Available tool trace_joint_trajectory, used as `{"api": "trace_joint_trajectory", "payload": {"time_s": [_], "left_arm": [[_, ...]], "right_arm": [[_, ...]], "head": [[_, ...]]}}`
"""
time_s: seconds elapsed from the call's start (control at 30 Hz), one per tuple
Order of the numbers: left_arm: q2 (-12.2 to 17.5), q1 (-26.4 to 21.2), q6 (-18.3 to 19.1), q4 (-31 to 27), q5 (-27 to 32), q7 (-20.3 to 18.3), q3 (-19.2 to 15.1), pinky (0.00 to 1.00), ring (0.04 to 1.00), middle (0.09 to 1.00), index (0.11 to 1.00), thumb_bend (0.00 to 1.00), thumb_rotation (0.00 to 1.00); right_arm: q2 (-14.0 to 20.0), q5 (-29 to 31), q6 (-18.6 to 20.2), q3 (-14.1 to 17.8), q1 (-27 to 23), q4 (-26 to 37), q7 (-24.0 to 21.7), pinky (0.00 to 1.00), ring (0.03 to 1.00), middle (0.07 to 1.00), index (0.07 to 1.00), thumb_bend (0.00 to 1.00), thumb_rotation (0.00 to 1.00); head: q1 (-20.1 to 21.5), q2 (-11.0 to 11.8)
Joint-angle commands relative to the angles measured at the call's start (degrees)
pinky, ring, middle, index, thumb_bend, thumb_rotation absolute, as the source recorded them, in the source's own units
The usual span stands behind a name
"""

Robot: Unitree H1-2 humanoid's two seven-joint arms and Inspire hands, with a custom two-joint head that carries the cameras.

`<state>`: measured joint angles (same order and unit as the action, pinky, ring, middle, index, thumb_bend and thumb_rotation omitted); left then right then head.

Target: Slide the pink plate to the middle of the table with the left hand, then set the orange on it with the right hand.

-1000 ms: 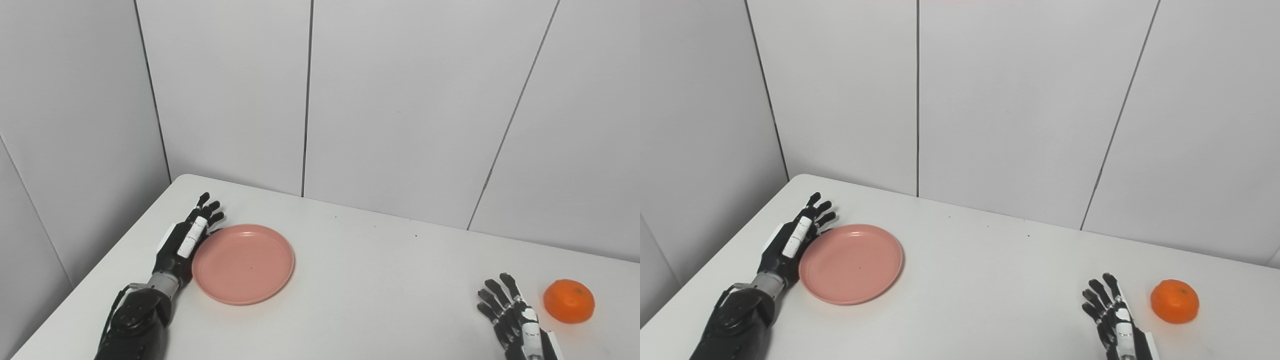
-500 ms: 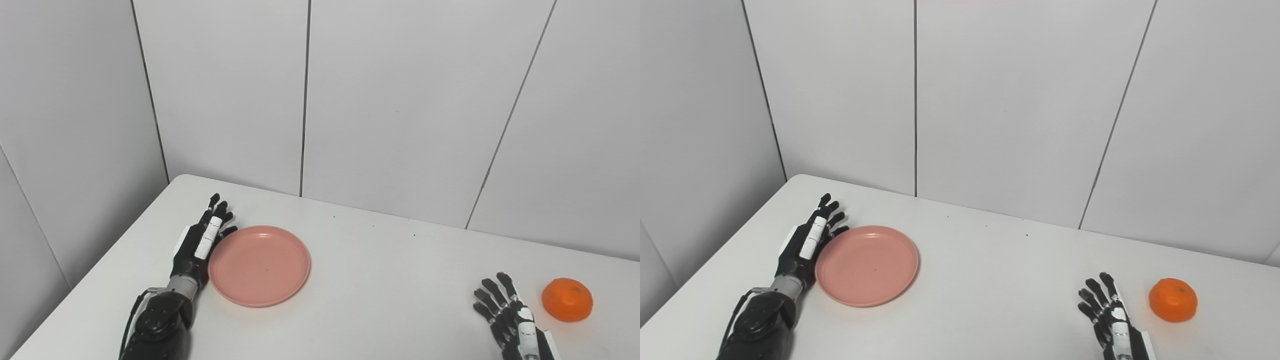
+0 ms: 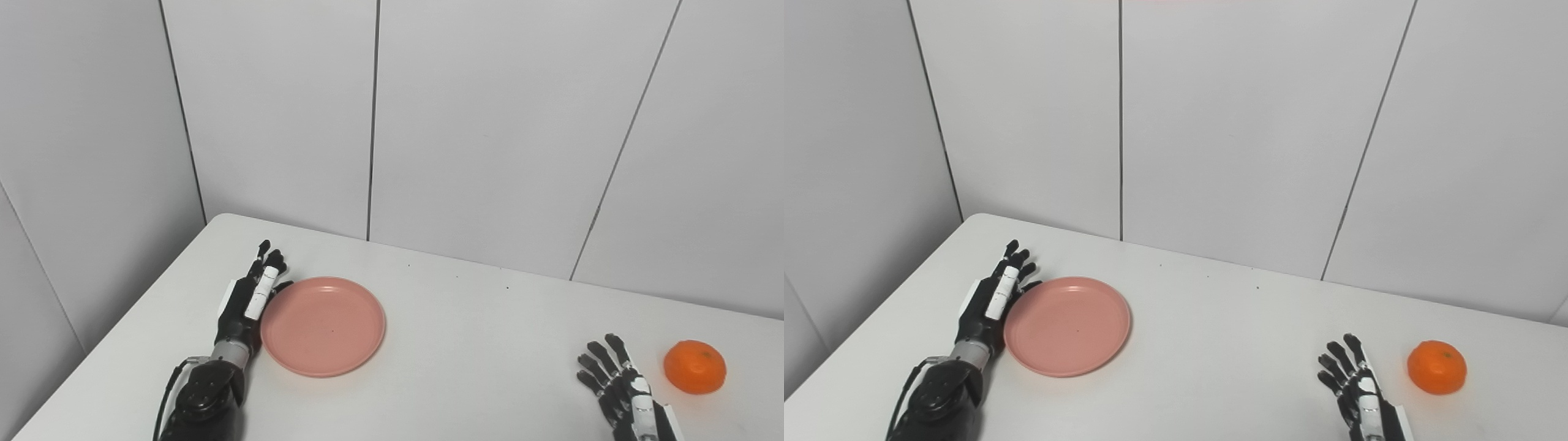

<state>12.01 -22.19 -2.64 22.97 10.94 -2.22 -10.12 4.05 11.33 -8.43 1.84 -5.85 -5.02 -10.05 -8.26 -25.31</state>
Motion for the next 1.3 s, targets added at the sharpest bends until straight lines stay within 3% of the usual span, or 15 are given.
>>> {"api": "trace_joint_trajectory", "payload": {"time_s": [0.0,0.47,1.07,1.27], "left_arm": [[-1.58,-0.05,1.31,-1.03,-0.19,-1.22,1.69,0.81,0.930,0.958,1.000,1.00,0.83],[-3.24,0.47,1.74,-2.79,-0.24,-1.64,3.87,0.76,0.923,0.958,1.000,1.00,0.83],[-6.37,-0.16,2.74,-3.14,1.08,-3.16,4.22,0.88,0.961,0.985,1.000,1.00,0.85],[-7.03,-0.13,3.06,-3.34,0.56,-3.37,4.38,0.85,0.956,0.983,1.000,1.00,0.84]], "right_arm": [[-1.80,0.43,1.95,-0.89,4.29,-2.69,0.15,0.87,0.872,0.901,0.949,0.81,1.00],[-1.96,0.27,1.83,-0.96,4.21,-2.63,0.12,0.86,0.869,0.899,0.949,0.81,1.00],[-2.12,-0.03,1.76,-1.28,4.30,-2.39,0.25,0.86,0.866,0.897,0.950,0.82,1.00],[-2.42,-0.75,1.75,-1.47,4.30,-2.21,0.66,0.85,0.862,0.897,0.950,0.82,1.00]], "head": [[-0.01,-0.01],[0.23,-0.18],[0.46,-0.35],[0.88,-0.36]]}}
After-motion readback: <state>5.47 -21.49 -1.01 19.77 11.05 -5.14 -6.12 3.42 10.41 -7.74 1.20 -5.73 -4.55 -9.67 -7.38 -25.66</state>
